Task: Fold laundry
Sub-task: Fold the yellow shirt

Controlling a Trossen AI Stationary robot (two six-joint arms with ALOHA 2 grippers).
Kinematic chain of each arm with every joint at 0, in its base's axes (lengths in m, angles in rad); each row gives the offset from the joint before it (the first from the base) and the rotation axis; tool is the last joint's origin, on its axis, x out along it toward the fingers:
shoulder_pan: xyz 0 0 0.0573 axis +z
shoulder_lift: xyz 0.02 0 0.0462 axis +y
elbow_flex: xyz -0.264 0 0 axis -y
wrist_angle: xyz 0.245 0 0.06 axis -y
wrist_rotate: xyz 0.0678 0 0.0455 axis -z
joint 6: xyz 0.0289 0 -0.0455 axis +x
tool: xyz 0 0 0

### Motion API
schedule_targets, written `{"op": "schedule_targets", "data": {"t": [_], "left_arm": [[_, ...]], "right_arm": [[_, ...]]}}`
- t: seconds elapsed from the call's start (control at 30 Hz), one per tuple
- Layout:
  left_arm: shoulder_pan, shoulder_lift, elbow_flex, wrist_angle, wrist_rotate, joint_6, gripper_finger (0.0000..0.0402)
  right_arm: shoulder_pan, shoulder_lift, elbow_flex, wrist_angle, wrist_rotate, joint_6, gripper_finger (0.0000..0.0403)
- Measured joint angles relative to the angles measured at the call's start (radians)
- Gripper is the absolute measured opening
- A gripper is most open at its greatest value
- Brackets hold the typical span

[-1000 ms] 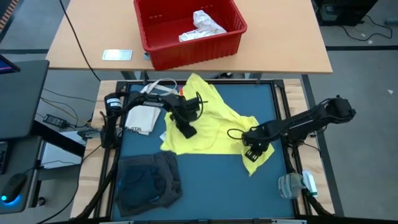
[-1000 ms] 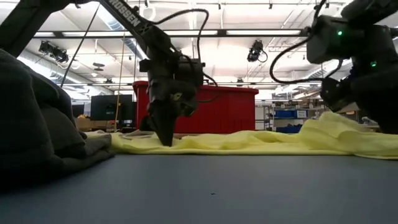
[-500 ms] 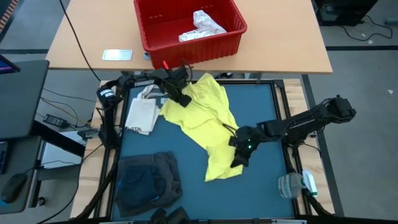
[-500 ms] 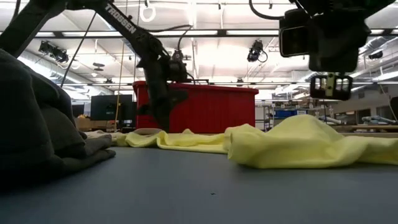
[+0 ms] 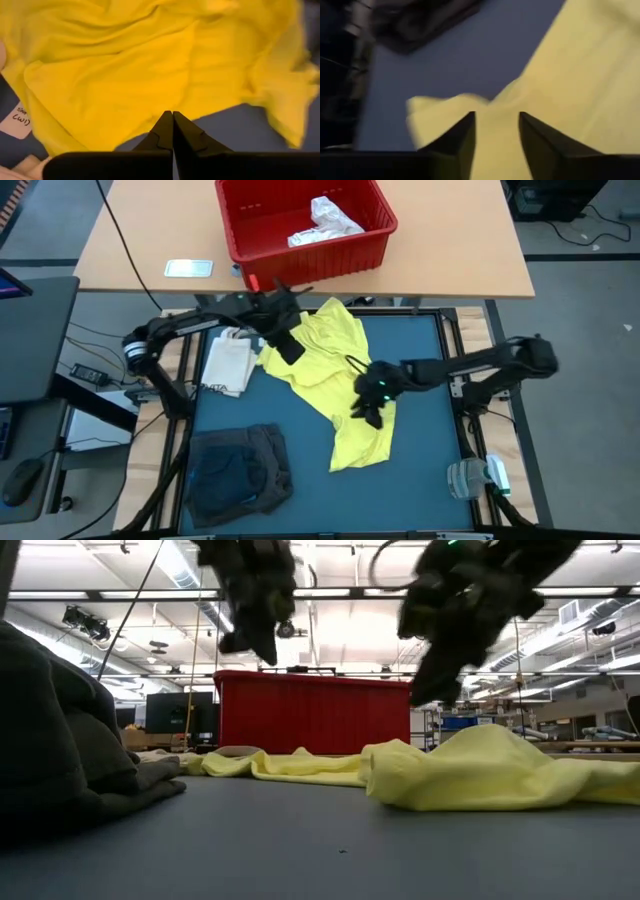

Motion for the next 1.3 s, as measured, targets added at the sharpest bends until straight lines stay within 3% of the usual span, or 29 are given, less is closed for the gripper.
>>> {"op": "schedule_targets", "data": {"t": [0.1,0.23,0.4,0.5,0.6,0.63,0.8,0.97,1.1,1.3], "left_arm": [[-0.033,-0.057,0.000,-0.025,-0.039,-0.055,0.0004],[-0.090,-0.111,0.000,-0.103,-0.078,-0.148,0.0004],[-0.214,-0.128,0.000,-0.136,-0.160,-0.270,0.0004],[-0.288,-0.120,0.000,-0.122,-0.189,-0.324,0.0004],[-0.344,-0.099,-0.001,-0.080,-0.217,-0.346,0.0004],[-0.358,-0.091,-0.001,-0.061,-0.223,-0.351,0.0004],[-0.378,-0.066,-0.001,0.101,-0.223,-0.365,0.0004],[-0.386,0.006,0.001,0.354,-0.170,-0.338,0.0004],[-0.395,0.150,0.000,0.509,-0.068,-0.323,0.0004],[-0.379,0.335,-0.002,0.544,-0.020,-0.366,0.0004]], "right_arm": [[-0.039,0.123,0.085,-0.027,0.032,-0.056,0.0211],[-0.060,0.261,0.172,-0.109,-0.094,-0.079,0.0236],[-0.032,0.358,0.193,-0.129,-0.119,-0.129,0.0212],[-0.027,0.357,0.200,-0.161,-0.130,-0.090,0.0147],[-0.008,0.290,0.219,-0.332,-0.146,-0.091,0.0037],[0.002,0.250,0.231,-0.400,-0.146,-0.098,0.0022],[0.048,0.039,0.318,-0.862,-0.094,-0.109,0.0012],[0.076,-0.150,0.362,-1.218,-0.131,-0.105,0.0009],[0.123,-0.246,0.339,-1.341,-0.172,-0.033,0.0012],[0.234,-0.344,0.239,-1.315,-0.144,0.102,0.0037]]}}
